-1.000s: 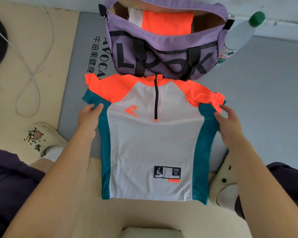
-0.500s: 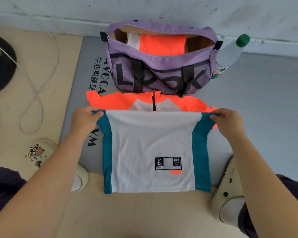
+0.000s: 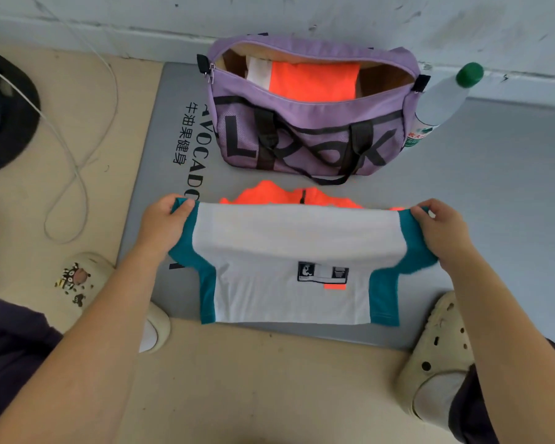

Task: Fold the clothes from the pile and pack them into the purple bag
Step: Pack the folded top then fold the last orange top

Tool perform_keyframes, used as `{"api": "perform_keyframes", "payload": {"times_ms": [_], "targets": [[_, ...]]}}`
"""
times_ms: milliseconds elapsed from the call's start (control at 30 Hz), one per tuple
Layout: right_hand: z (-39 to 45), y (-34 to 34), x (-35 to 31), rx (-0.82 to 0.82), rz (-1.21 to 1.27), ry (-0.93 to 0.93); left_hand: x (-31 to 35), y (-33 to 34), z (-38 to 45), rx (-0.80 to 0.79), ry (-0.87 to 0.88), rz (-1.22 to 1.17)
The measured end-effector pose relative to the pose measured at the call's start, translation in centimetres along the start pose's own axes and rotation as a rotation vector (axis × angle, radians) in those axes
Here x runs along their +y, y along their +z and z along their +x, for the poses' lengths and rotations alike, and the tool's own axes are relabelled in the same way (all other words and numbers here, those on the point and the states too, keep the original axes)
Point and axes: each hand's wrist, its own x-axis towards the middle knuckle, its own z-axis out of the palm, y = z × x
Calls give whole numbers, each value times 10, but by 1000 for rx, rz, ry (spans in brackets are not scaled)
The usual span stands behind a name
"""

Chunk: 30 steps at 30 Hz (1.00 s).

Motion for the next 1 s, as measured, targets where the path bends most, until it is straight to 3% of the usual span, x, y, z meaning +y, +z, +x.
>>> {"api": "perform_keyframes", "payload": {"times_ms": [67, 233, 433, 533, 633, 733, 900, 1000], "targets": [[-3, -5, 9, -51, 50, 76, -8, -7, 0, -83, -24, -33], [3, 3, 14, 31, -58, 49, -9, 1, 9, -39, 47, 16], [21, 28, 15, -26, -320, -57, -9, 29, 27, -59, 140, 367], [24, 41, 7, 86, -603, -204, 4, 45, 32, 45, 331, 722], [22, 62, -5, 83, -809, -442, 21, 69, 34, -150, 528, 827], [21, 85, -9, -112, -857, -499, 23, 86, 37, -333, 502, 798], [28, 94, 0, -159, -888, -439, 13, 89, 42, -260, 371, 898], [31, 95, -5, -187, -970, -448, 22, 90, 45, -326, 395, 1002]]}}
